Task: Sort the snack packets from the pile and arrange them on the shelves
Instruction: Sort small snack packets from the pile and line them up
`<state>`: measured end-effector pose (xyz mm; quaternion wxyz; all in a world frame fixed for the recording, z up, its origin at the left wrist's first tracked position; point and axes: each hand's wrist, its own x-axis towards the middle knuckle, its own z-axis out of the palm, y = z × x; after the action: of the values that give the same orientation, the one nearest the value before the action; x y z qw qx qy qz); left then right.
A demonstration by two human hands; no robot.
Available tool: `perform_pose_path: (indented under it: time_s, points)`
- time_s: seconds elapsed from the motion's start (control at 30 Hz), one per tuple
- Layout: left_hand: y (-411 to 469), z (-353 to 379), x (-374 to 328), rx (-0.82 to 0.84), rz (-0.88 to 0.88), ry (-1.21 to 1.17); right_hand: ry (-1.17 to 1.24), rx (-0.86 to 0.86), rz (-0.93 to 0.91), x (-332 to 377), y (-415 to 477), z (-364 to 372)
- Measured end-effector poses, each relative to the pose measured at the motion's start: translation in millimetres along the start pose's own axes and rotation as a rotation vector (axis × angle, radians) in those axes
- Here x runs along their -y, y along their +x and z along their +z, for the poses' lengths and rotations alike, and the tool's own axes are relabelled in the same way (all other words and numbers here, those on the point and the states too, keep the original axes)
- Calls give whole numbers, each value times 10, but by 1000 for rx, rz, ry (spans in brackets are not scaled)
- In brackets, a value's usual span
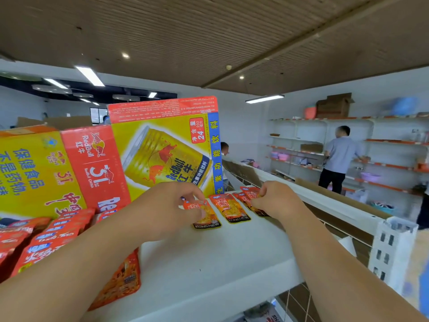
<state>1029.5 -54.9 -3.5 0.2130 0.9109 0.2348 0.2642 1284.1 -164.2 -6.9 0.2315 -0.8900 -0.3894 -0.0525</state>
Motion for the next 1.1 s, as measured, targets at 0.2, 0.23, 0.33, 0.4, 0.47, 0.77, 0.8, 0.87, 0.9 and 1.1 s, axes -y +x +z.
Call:
perform_pose_path:
  time_s: [0.2, 0.23, 0.33, 0.4, 0.47, 0.77, 0.8, 0.87, 0.9, 1.1]
  points:
    - [40, -74, 39, -24, -72, 129, 49, 35, -134, 325, -139, -57]
    - [44, -92, 45, -28, -84, 148, 32, 66, -169, 413, -182, -57]
    - [41, -135, 48, -12, -108, 192, -9, 104, -258, 653, -279, 48]
    - [31, -155, 53, -2, -120, 219, -39, 87, -286, 755, -291, 154]
    - [29, -174, 58, 1, -133, 223, -68, 75, -305, 801, -293, 208]
    - [18, -195, 23, 18, -172, 218, -76, 10, -327, 863, -355, 411]
    - [16, -196, 24, 19, -174, 219, -81, -2, -327, 866, -361, 416]
    - [13, -193, 22, 20, -176, 222, -88, -22, -333, 866, -364, 419]
    - [9, -190, 20, 21, -176, 218, -89, -30, -338, 867, -363, 419]
    - [9, -200, 27, 19, -189, 195, -62, -49, -350, 887, -339, 418]
